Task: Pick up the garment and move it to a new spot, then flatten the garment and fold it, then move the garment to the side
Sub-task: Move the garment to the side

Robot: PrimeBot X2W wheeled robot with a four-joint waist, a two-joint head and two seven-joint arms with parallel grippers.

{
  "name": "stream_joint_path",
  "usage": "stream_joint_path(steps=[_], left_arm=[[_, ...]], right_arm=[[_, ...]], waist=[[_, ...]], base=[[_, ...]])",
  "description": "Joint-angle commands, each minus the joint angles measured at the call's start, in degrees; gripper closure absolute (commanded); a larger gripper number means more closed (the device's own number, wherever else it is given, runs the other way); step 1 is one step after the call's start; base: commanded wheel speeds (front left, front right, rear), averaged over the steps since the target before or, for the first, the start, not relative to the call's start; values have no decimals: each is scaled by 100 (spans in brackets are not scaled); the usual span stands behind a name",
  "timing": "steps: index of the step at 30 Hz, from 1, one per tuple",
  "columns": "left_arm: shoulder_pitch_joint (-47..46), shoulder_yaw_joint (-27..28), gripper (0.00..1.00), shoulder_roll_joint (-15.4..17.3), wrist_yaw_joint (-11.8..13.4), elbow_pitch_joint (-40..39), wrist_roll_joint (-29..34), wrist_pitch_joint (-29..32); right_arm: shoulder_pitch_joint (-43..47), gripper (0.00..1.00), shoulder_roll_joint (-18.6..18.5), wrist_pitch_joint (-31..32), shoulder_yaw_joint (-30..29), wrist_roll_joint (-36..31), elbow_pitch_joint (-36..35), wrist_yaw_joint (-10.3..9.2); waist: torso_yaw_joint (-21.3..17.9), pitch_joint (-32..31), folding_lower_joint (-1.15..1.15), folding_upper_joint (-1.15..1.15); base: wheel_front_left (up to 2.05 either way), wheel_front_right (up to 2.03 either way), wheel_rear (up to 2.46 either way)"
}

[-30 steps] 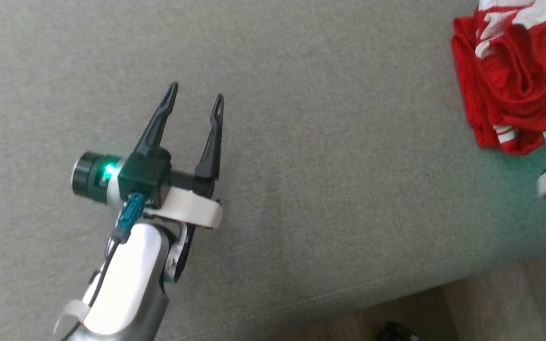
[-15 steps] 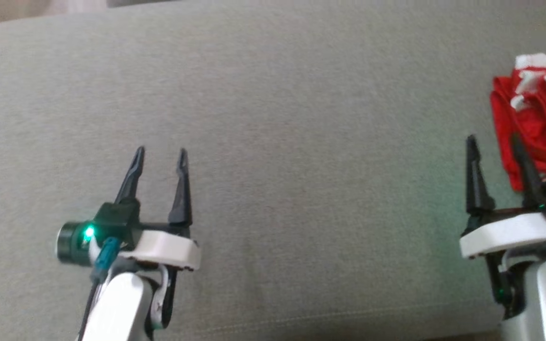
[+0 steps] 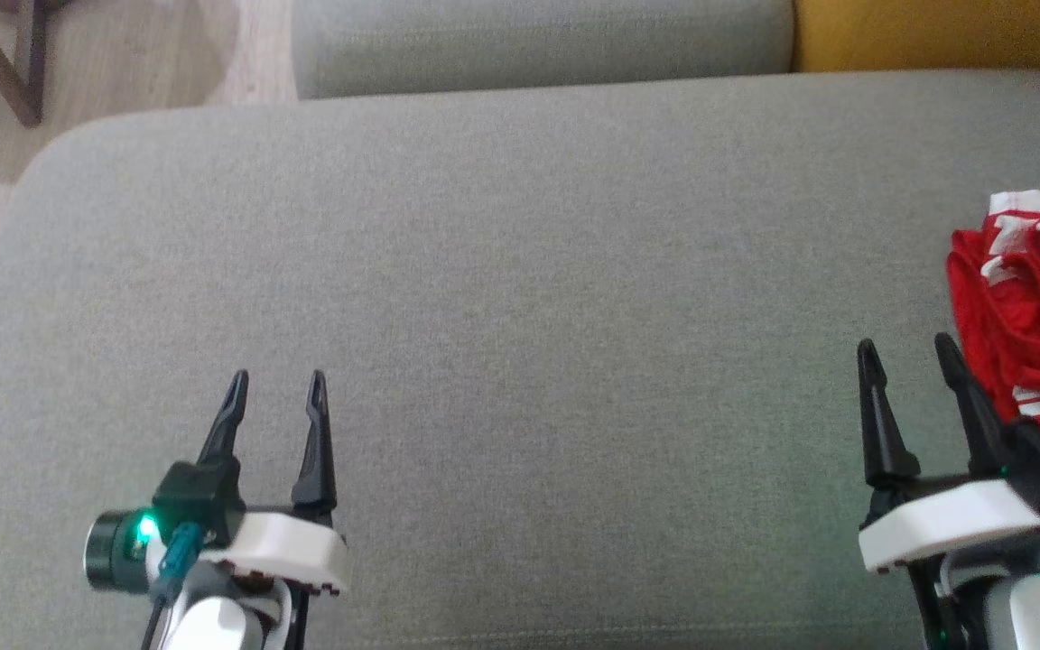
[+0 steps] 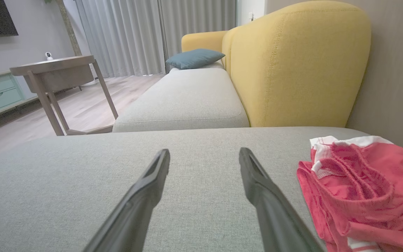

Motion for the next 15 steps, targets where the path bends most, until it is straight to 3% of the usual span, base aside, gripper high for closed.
stream_joint_path(steps=[1,15], left_arm=[[-113,231,0,114,34,-204,-24,-2],[133,223,0,261,107,-282,-67,143]], right_arm=[[-46,0,-18,27,138,83,-250,37],[269,0,-16,85,264,246,-393,37]], waist=[[-39,-120,0,0],[-112,-377,0,0]], base=[[0,0,0],[0,0,0]])
